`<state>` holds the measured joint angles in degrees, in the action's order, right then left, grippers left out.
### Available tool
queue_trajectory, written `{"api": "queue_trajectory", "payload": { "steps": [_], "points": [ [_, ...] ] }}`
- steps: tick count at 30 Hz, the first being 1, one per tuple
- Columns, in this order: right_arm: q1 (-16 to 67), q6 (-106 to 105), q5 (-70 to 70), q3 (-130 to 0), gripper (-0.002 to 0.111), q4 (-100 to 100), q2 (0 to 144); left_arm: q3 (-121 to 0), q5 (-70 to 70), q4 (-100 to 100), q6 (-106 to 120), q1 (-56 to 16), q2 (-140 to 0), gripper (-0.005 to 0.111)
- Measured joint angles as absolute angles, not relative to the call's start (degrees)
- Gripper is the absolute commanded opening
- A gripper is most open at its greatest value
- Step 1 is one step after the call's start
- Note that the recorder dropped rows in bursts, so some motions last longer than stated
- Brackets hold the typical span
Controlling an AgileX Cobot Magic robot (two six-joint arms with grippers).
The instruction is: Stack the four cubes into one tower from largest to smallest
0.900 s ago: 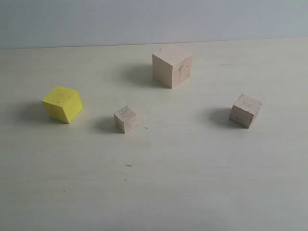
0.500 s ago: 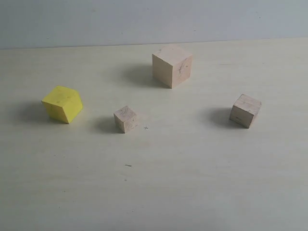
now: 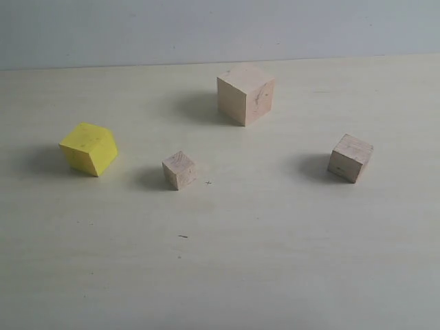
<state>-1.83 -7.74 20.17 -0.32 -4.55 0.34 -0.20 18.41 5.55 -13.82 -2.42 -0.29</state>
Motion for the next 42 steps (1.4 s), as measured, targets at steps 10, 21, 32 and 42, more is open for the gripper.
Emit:
{"api": "queue_trajectory", "payload": {
  "steps": [10, 21, 32, 42],
  "points": [
    [-1.8, -7.7, 20.2, -0.3, 0.0, -4.6, 0.3, -0.2, 18.4, 5.6, -13.8, -2.4, -0.3, 0.0],
    [-1.8, -7.7, 20.3, -3.3, 0.0, -4.6, 2.9, -0.2, 18.4, 5.6, -13.8, -2.4, -0.3, 0.0],
    [-1.8, -7.7, 20.3, -13.8, 0.0, -4.6, 18.0, -0.2, 18.4, 5.6, -13.8, -2.4, -0.3, 0.0],
    [-1.8, -7.7, 20.3, -24.9, 0.0, -4.6, 34.9, -0.2, 18.4, 5.6, -13.8, -2.4, -0.3, 0.0]
  ]
}}
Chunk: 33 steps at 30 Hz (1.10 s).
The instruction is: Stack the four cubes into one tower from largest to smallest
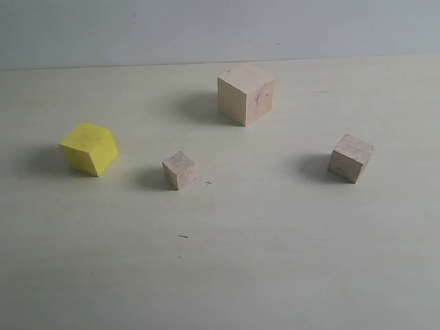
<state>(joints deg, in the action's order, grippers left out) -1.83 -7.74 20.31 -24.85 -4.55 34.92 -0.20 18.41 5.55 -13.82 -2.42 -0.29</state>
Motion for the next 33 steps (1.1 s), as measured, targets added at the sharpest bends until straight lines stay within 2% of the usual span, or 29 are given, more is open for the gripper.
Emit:
{"api": "queue_trajectory", "payload": {
  "steps": [15, 33],
  "points": [
    [-1.8, -7.7, 20.2, -40.3, 0.0, -4.7, 51.3, -0.2, 18.4, 5.6, -13.8, -1.1, -0.3, 0.0],
    [-1.8, -7.6, 18.5, -41.1, 0.0, -10.1, 51.9, -0.2, 18.4, 5.6, -13.8, -1.1, -0.3, 0.0]
  ]
}}
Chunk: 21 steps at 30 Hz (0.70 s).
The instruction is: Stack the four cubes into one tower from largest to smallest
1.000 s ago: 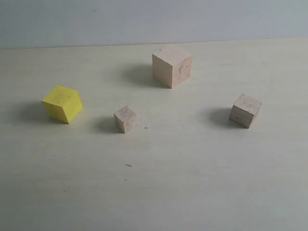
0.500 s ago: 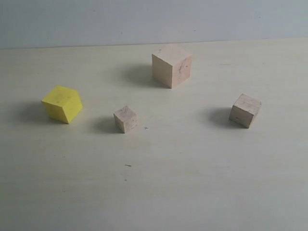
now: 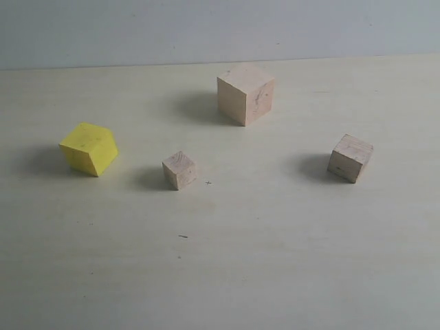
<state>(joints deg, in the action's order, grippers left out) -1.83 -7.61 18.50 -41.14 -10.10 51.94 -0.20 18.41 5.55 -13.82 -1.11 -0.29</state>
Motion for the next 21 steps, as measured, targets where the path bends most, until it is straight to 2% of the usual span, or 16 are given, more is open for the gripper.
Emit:
{"api": "queue_trajectory", "payload": {
  "steps": [5, 9, 11, 13, 15, 16, 17, 18, 21],
  "points": [
    [-1.8, -6.3, 17.1, -41.4, 0.0, -12.4, 52.4, -0.2, 18.4, 5.6, -13.8, -1.1, -0.3, 0.0],
    [-1.8, -10.3, 24.7, -47.2, 0.0, -15.5, 59.1, -0.2, 18.4, 5.6, -13.8, -1.1, -0.3, 0.0],
    [-1.8, -16.9, 31.7, -53.0, 0.006, -21.9, 66.0, -0.2, 18.4, 5.6, -13.8, -1.1, -0.3, 0.0],
    [-1.0, -22.2, 37.3, -58.8, 0.019, -26.2, 73.3, -0.2, 18.4, 5.6, -13.8, -1.1, -0.3, 0.0],
    [2.1, -23.4, 39.2, -63.1, 0.038, -26.0, 79.1, -0.2, 18.4, 5.6, -13.8, -1.1, -0.3, 0.0],
    [3.5, -23.5, 39.7, -64.5, 0.054, -25.3, 81.1, -0.2, 18.4, 5.6, -13.8, -1.1, -0.3, 0.0],
    [6.0, -23.7, 40.2, -66.9, 0.061, -23.5, 84.8, -0.2, 18.4, 5.6, -13.8, -1.1, -0.3, 0.0],
    [7.3, -23.7, 40.3, -68.1, 0.075, -22.5, 86.7, -0.2, 18.4, 5.6, -13.8, -1.1, -0.3, 0.0],
    [12.1, -23.7, 40.9, -74.2, 0.099, -19.4, 95.6, -0.2, 18.4, 5.6, -13.8, -1.1, -0.3, 0.0]
  ]
}}
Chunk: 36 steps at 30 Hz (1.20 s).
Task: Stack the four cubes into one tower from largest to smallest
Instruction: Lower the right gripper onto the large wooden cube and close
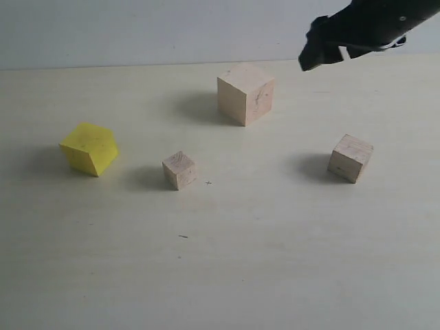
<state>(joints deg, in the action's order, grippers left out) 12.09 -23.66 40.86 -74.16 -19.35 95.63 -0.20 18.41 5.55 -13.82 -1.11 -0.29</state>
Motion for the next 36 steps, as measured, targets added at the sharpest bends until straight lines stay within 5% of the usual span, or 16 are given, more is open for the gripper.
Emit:
{"api": "queue_trajectory", "payload": {
  "steps": [2, 26, 32, 35, 36],
  "points": [
    [13.9, -23.7, 41.9, -78.3, 0.105, -17.8, 100.5, -0.2, 18.4, 5.6, -13.8, -1.1, -0.3, 0.0],
    [20.3, -18.6, 62.7, -137.4, 0.105, -7.0, 145.4, -0.2, 18.4, 5.6, -13.8, -1.1, -0.3, 0.0],
    [20.3, -18.1, 62.1, -140.0, 0.105, -5.8, 149.4, -0.2, 18.4, 5.6, -13.8, -1.1, -0.3, 0.0],
    [20.3, -18.1, 61.6, -140.0, 0.097, -5.8, 150.7, -0.2, 18.4, 5.6, -13.8, -1.1, -0.3, 0.0],
    [20.3, -18.1, 61.5, -140.0, 0.085, -5.8, 150.8, -0.2, 18.4, 5.6, -13.8, -1.1, -0.3, 0.0]
  ]
}}
